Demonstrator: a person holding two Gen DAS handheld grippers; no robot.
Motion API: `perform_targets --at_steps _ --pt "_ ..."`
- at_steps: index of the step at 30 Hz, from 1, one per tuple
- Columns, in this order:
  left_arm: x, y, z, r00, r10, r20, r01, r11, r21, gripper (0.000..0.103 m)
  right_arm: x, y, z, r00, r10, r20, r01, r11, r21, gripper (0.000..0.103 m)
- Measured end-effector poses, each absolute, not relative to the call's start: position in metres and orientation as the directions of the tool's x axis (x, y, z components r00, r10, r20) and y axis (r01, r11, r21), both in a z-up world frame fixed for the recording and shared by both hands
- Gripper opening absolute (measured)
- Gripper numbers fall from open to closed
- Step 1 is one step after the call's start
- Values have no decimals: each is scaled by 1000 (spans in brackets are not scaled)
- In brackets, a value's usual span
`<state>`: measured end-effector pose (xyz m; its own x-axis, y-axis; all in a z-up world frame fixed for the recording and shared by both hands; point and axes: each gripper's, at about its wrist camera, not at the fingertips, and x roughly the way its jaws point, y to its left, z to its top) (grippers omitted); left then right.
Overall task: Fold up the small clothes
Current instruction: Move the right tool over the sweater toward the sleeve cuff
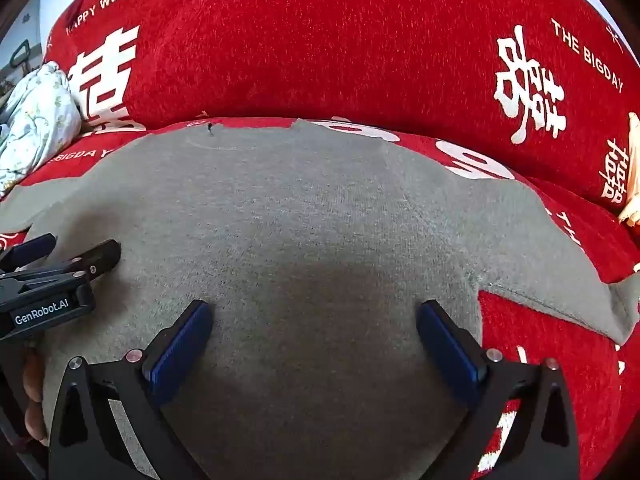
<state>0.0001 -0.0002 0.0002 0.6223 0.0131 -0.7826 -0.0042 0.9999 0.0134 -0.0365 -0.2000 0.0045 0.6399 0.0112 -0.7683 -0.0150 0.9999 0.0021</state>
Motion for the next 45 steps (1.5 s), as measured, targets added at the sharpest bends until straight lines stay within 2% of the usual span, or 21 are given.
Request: perform_targets --at_steps 45 --pt "-3 1 5 623 26 -782 -12 1000 23 103 -33 -198 2 621 -7 -783 -22 999 -26 103"
